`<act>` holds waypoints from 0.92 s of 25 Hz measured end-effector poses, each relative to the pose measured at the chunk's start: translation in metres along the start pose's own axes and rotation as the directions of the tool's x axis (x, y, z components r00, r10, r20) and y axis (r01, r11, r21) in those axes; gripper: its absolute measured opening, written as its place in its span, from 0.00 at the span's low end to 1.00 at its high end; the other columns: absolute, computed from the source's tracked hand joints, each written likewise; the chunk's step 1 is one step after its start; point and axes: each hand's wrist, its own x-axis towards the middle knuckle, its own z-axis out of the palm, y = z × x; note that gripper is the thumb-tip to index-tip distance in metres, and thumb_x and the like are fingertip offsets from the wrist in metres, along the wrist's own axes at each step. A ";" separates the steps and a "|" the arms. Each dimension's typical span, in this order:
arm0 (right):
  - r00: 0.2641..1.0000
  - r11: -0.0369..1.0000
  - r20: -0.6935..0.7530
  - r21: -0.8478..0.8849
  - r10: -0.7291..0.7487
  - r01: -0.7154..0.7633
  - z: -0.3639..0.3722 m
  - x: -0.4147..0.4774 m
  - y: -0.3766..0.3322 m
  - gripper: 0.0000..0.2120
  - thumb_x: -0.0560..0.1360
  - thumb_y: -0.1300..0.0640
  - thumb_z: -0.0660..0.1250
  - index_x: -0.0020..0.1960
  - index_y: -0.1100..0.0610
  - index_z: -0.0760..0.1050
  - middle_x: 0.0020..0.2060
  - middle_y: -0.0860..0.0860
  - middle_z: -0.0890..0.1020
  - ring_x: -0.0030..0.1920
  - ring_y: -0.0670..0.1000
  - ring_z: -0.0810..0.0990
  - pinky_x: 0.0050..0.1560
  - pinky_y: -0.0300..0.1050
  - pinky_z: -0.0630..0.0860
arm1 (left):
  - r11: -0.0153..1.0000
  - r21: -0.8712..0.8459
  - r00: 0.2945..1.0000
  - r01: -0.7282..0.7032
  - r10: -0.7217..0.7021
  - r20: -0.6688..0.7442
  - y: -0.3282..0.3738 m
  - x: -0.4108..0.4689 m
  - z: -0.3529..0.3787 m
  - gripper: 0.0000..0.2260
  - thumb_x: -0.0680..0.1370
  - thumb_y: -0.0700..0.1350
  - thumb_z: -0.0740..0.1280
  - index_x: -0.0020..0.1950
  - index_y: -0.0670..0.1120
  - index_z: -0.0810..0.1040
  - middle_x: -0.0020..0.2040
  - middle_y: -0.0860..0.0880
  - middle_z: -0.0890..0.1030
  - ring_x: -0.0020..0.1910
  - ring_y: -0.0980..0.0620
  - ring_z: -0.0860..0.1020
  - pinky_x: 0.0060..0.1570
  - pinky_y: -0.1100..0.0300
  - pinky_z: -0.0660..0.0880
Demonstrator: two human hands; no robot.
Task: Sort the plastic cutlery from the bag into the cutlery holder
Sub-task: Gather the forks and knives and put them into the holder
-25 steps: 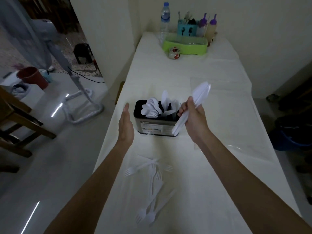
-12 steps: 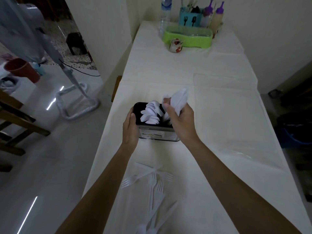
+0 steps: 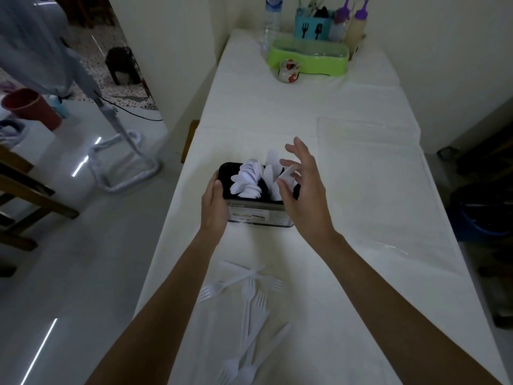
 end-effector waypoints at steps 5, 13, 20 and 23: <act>0.991 0.906 0.079 -0.404 -0.106 0.129 0.008 0.010 0.014 0.18 0.76 0.67 0.56 0.63 0.61 0.74 0.61 0.55 0.77 0.59 0.51 0.76 0.51 0.46 0.78 | 1.000 0.013 1.000 0.009 -0.009 0.000 -0.002 0.003 -0.002 0.18 0.83 0.44 0.51 0.71 0.42 0.68 0.68 0.45 0.73 0.66 0.50 0.72 0.65 0.61 0.67; 0.928 0.758 0.357 -0.576 -0.104 0.306 0.002 0.017 0.010 0.25 0.79 0.55 0.47 0.72 0.66 0.62 0.70 0.61 0.68 0.72 0.56 0.65 0.72 0.51 0.62 | 0.995 0.094 0.998 0.023 -0.027 0.050 0.000 0.004 -0.008 0.18 0.83 0.45 0.51 0.72 0.42 0.67 0.69 0.45 0.72 0.69 0.50 0.70 0.71 0.55 0.64; 0.988 0.923 0.153 -0.375 -0.029 0.085 -0.013 -0.088 0.001 0.21 0.80 0.56 0.54 0.70 0.63 0.66 0.69 0.55 0.70 0.70 0.48 0.65 0.72 0.39 0.60 | 0.927 0.374 0.999 -0.030 0.021 0.029 -0.032 -0.074 -0.067 0.12 0.82 0.43 0.57 0.62 0.44 0.76 0.60 0.46 0.78 0.59 0.49 0.76 0.57 0.60 0.73; 0.927 0.921 0.368 -0.381 0.075 0.076 0.003 -0.130 0.018 0.18 0.79 0.56 0.54 0.64 0.60 0.73 0.62 0.54 0.76 0.63 0.49 0.72 0.64 0.49 0.71 | 0.743 0.665 0.997 -0.076 0.041 0.068 -0.061 -0.120 -0.101 0.09 0.79 0.43 0.62 0.56 0.46 0.79 0.54 0.47 0.79 0.50 0.48 0.77 0.47 0.62 0.74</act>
